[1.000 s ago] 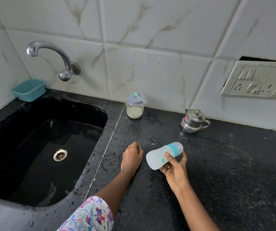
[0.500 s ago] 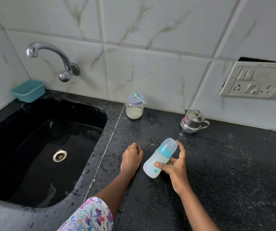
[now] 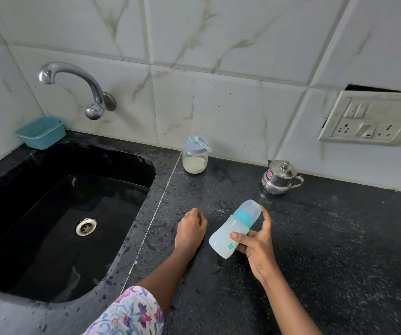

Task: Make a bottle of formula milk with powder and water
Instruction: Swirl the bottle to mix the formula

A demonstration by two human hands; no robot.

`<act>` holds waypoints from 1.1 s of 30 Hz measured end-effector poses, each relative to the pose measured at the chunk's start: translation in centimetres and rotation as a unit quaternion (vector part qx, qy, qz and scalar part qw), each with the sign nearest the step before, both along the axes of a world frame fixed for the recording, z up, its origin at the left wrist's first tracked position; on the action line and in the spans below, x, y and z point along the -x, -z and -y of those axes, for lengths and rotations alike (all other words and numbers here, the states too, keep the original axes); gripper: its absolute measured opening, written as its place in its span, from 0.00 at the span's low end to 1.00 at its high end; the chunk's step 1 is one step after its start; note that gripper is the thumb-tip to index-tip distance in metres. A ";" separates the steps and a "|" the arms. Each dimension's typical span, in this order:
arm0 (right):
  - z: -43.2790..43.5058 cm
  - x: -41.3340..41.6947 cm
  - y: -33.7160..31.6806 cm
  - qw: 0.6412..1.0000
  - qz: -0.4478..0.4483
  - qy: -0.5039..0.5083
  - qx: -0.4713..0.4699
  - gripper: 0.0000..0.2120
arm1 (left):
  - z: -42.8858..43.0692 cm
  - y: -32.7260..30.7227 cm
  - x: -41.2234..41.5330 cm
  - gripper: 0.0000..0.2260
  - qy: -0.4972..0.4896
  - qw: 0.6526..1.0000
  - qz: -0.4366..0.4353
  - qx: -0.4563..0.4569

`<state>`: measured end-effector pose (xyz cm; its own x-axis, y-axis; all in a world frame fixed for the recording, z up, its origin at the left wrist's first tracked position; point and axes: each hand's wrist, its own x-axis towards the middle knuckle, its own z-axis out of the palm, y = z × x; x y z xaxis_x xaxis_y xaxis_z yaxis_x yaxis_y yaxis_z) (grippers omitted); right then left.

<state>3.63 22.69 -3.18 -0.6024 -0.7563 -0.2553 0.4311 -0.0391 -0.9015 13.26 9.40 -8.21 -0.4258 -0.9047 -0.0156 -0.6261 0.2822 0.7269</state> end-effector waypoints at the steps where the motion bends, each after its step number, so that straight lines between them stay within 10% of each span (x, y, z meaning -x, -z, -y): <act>1: 0.0 0.0 -0.1 1.000 -0.003 -0.003 -0.002 0.45 | 0.0 0.0 0.0 0.05 -0.001 1.000 0.000 0.000; 21: 0.4 2.0 -1.5 0.996 -0.057 -0.025 0.068 0.49 | 0.0 -0.2 -0.1 0.04 0.001 1.000 -0.001 -0.003; 33: 0.4 1.3 -0.1 0.966 0.204 0.065 0.145 0.29 | 0.1 0.0 -0.1 0.05 0.004 1.000 -0.003 -0.005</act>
